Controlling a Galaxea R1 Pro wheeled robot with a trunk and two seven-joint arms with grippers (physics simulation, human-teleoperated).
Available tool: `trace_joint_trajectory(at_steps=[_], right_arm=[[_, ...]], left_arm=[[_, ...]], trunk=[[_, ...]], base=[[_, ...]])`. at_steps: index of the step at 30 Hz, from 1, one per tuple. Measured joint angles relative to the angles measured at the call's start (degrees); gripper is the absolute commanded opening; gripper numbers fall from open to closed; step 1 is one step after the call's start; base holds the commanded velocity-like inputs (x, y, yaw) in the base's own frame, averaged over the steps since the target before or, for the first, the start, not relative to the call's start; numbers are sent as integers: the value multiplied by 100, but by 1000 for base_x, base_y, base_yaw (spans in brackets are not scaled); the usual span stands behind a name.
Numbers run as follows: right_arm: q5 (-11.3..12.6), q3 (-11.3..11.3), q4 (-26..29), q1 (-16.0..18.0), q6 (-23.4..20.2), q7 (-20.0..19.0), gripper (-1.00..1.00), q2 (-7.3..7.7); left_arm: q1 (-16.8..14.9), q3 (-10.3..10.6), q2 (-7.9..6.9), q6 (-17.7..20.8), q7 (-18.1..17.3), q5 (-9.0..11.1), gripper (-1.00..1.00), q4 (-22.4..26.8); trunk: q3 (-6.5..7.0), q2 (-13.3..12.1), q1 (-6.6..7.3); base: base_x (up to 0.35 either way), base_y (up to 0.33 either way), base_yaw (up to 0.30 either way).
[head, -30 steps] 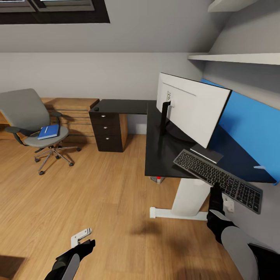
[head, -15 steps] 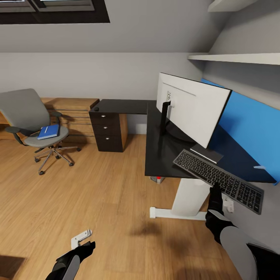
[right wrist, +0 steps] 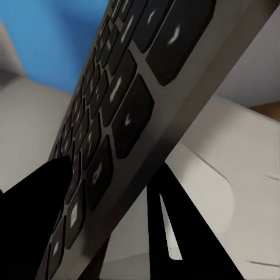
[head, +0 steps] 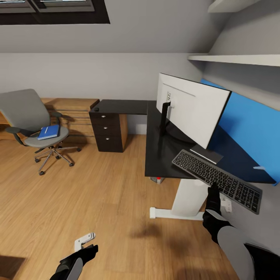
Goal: In the bedroom, organize the workspace by keeping the computer under the desk, ensuring the monitor is on the desk, placing the keyboard on the desk next to the monitor, placing the mouse on the desk next to the keyboard, moving the folder from the swivel chair onto the desk next to the mouse, stacking the notebook on top of the folder with the pen on top of the notebook, and positioning the swivel chair next to the desk.
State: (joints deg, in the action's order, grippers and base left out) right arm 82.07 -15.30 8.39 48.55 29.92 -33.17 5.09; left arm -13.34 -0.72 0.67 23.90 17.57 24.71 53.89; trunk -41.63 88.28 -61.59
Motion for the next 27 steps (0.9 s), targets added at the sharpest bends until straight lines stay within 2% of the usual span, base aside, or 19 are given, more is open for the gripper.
trace_joint_trajectory(at_steps=[11,20,27], right_arm=[[8,1,-12,0,4,0,-100,-5],[-29,28,-20,-1,7,-14,-100,-175],[-119,24,-21,-1,9,-3,-100,-210]], left_arm=[[0,8,0,-2,0,7,100,-3],[0,8,0,-2,1,9,100,-9],[0,8,0,-2,1,8,100,-11]], trunk=[[198,-441,242],[198,-443,242],[198,-443,243]], base=[[0,0,0],[8,26,0],[99,150,0]])
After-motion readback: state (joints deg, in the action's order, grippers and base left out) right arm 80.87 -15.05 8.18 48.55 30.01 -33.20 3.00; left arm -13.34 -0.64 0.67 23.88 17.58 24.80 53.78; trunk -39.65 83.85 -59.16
